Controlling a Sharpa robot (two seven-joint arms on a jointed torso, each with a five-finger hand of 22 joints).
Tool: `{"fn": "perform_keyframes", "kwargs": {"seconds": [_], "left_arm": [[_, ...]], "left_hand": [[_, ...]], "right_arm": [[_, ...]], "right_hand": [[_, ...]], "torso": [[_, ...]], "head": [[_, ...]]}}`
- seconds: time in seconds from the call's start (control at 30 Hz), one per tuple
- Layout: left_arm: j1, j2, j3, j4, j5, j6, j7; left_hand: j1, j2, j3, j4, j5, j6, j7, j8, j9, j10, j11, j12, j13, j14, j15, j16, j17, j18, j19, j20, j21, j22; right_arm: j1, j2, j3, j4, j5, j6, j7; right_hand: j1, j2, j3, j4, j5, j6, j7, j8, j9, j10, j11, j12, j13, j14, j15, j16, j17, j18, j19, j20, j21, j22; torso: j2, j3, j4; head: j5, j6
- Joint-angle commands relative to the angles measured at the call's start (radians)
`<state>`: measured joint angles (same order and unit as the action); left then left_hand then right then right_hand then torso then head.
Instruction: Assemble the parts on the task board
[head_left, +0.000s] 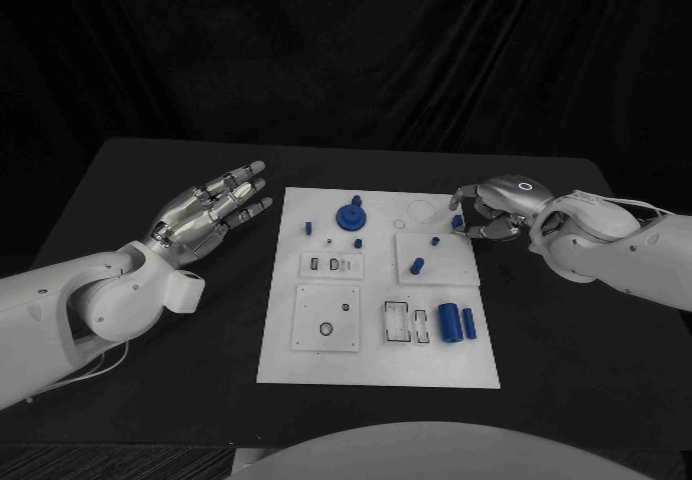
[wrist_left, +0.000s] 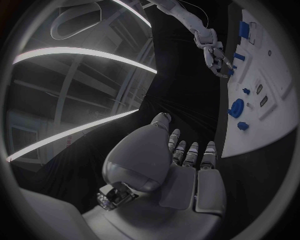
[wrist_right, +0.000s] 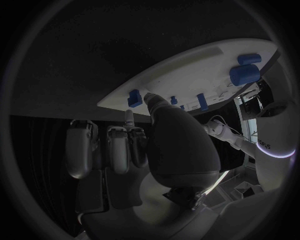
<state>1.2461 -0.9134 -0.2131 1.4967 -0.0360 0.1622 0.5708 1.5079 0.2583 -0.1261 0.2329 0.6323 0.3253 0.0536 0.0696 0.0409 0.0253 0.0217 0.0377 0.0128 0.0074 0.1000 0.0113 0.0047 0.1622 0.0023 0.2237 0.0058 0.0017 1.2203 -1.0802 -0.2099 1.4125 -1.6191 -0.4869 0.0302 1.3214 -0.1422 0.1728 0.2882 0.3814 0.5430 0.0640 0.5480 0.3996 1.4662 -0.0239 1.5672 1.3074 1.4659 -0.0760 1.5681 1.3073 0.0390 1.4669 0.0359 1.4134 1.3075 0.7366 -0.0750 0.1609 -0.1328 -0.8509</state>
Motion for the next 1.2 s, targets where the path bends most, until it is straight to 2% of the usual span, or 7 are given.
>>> {"fn": "perform_keyframes", "kwargs": {"seconds": [0.03, 0.23, 0.5, 1.13, 1.2], "left_arm": [[-0.002, 0.0, 0.001, 0.002, -0.001, 0.015, 0.009], [-0.002, -0.001, 0.001, 0.004, -0.001, 0.013, 0.008], [-0.002, -0.002, 0.001, 0.003, -0.001, 0.01, 0.005], [-0.002, -0.001, 0.001, 0.001, -0.001, 0.014, 0.0], [-0.002, -0.001, 0.001, 0.001, -0.001, 0.014, -0.001]], "left_hand": [[0.01, -0.003, 0.008, -0.002, 0.005, 0.001, 0.007, 0.005, 0.001, 0.0, 0.008, 0.004, 0.001, -0.001, 0.006, 0.005, 0.001, 0.018, -0.001, 0.006, -0.005, -0.001], [0.01, -0.003, 0.008, -0.002, 0.005, 0.001, 0.007, 0.005, 0.001, 0.0, 0.008, 0.004, 0.001, -0.001, 0.006, 0.005, 0.001, 0.018, -0.001, 0.006, -0.005, -0.001], [0.01, -0.003, 0.008, -0.002, 0.005, 0.001, 0.007, 0.005, 0.001, 0.0, 0.008, 0.004, 0.001, -0.001, 0.006, 0.005, 0.001, 0.018, -0.001, 0.006, -0.005, -0.001], [0.01, -0.004, 0.01, -0.004, 0.005, 0.001, 0.007, 0.005, 0.001, 0.0, 0.008, 0.004, 0.001, -0.001, 0.007, 0.006, 0.001, 0.018, -0.001, 0.007, -0.005, -0.001], [0.01, -0.004, 0.01, -0.004, 0.005, 0.001, 0.007, 0.005, 0.001, 0.0, 0.008, 0.004, 0.001, -0.001, 0.007, 0.006, 0.001, 0.018, -0.001, 0.007, -0.005, -0.001]], "right_arm": [[-0.003, 0.001, 0.0, -0.004, -0.002, 0.026, -0.035], [-0.003, 0.004, 0.0, -0.011, -0.002, 0.045, -0.053], [-0.004, 0.008, 0.0, -0.016, -0.002, 0.048, -0.06], [-0.004, 0.017, 0.0, -0.02, -0.002, 0.048, -0.06], [-0.004, 0.017, 0.0, -0.021, -0.002, 0.049, -0.061]], "right_hand": [[0.01, 0.003, -0.001, -0.001, -0.001, 0.007, 0.001, 0.008, 0.003, 0.105, 0.001, 0.004, 0.263, 0.105, -0.005, 0.003, 0.264, 0.0, 0.028, -0.004, -0.005, 0.212], [0.02, 0.005, 0.003, -0.002, 0.02, 0.014, 0.002, 0.029, 0.011, 0.105, 0.001, 0.004, 0.263, 0.105, -0.005, 0.003, 0.264, 0.002, 0.024, -0.004, -0.015, 0.209], [0.025, 0.006, 0.006, -0.003, 0.027, 0.018, 0.002, 0.038, 0.014, 0.105, 0.001, 0.004, 0.263, 0.105, -0.005, 0.003, 0.264, 0.003, 0.022, -0.004, -0.02, 0.208], [0.017, 0.01, 0.002, 0.001, 0.008, 0.037, 0.0, 0.07, 0.027, 0.105, 0.0, 0.004, 0.263, 0.105, -0.005, 0.003, 0.264, 0.004, 0.02, -0.004, -0.025, 0.206], [0.018, 0.014, 0.006, 0.0, 0.028, 0.046, -0.001, 0.081, 0.031, 0.105, -0.001, 0.004, 0.263, 0.105, -0.006, 0.003, 0.264, 0.004, 0.02, -0.005, -0.026, 0.206]], "torso": [[0.001, 0.0002, -0.001], [0.0, 0.0004, -0.0004], [0.0, -0.0005, -0.0001], [-0.001, 0.0005, 0.0003], [0.0, 0.0007, -0.0006]], "head": [[0.001, -0.001], [-0.001, -0.005], [-0.002, -0.008], [-0.003, -0.012], [-0.002, -0.013]]}}
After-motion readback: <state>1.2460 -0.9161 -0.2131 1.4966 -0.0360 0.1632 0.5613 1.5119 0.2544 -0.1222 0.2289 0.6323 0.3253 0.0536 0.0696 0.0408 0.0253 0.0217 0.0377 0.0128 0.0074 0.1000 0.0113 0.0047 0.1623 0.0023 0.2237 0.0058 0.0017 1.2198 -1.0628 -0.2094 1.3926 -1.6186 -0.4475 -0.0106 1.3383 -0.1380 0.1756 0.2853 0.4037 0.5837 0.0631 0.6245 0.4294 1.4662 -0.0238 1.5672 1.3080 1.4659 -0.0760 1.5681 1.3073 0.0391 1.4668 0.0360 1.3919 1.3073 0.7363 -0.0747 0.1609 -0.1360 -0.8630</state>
